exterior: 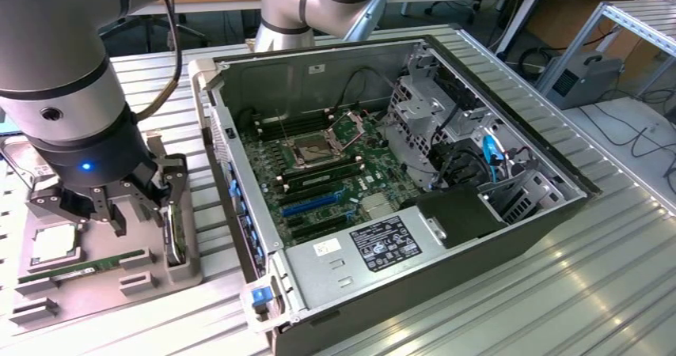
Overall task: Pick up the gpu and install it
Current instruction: 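Pick up the gpu and move the gpu toward the slot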
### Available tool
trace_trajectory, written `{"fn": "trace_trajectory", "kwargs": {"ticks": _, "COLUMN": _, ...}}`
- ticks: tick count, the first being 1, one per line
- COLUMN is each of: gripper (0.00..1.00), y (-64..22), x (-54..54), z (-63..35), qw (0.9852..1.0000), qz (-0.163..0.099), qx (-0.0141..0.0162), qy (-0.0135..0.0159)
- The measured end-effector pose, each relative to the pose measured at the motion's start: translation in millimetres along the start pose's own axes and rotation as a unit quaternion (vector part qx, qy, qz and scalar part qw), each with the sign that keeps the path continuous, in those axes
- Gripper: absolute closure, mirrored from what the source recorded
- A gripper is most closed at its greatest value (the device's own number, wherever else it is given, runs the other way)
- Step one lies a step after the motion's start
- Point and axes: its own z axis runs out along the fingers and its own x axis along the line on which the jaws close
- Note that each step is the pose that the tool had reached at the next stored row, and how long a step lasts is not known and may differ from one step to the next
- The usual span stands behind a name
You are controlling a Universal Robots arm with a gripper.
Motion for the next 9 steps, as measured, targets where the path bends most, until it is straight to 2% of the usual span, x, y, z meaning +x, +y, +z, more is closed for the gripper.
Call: {"fn": "trace_trajectory", "kwargs": {"ticks": 9, "gripper": 0.52, "y": 0.4, "x": -2.6, "z": 3.6, "qw": 1.0, "qz": 0.0, "qx": 0.0015, "qy": -0.0002}}
